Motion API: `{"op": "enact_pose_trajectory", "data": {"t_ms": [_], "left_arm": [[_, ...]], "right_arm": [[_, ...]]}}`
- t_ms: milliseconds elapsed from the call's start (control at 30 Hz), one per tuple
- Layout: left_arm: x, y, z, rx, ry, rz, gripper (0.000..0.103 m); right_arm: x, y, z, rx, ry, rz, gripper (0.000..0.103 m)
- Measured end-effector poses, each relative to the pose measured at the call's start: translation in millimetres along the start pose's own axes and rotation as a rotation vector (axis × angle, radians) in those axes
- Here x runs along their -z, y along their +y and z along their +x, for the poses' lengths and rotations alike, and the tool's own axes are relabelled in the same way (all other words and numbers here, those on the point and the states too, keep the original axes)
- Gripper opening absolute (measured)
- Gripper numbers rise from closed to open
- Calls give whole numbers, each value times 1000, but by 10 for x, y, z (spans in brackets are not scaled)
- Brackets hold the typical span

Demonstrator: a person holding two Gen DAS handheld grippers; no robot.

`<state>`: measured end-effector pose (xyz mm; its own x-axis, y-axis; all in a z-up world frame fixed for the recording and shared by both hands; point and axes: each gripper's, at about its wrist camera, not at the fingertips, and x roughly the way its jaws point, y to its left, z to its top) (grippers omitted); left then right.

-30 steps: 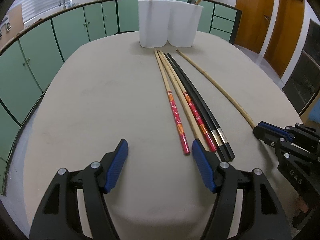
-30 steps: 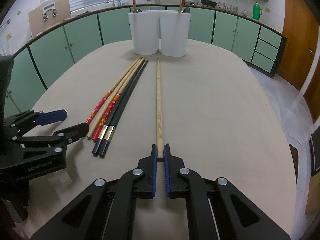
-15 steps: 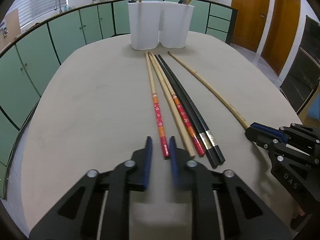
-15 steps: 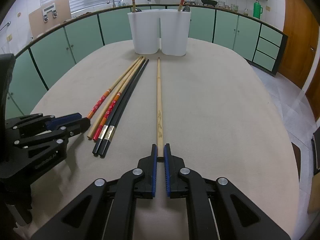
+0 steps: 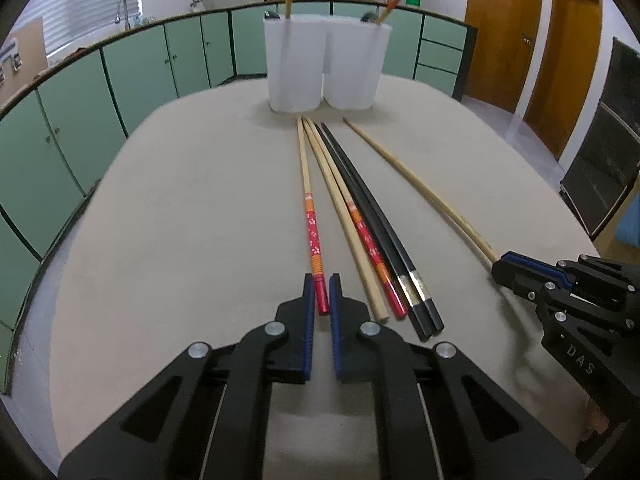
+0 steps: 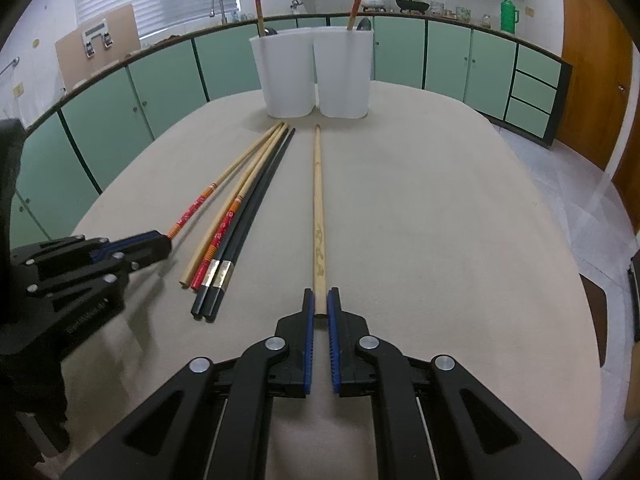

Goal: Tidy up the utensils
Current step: 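Grasp a plain wooden chopstick with the right tool while the left tool grasps a red one, then lift both chopsticks over the white holder and open both tools to drop them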

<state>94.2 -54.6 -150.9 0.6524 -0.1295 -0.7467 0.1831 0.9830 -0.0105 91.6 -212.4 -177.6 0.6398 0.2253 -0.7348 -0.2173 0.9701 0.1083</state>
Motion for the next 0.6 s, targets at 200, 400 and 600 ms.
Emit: {"op": "enact_pose_trajectory", "data": {"t_ms": [200,400,600], "left_arm": [[-135,68,-276,-6,-75,-6,6],[-395,136,-616,-5,-175,-7,5],[-715,154,-932,0,-285,5,5]], "right_arm": [[-123,-17,-224,-3,-53,-9,7],[-350,-38,-511,-5,-125,-21,7],[-647,-39,-787,-34,-200,-30,7]]}}
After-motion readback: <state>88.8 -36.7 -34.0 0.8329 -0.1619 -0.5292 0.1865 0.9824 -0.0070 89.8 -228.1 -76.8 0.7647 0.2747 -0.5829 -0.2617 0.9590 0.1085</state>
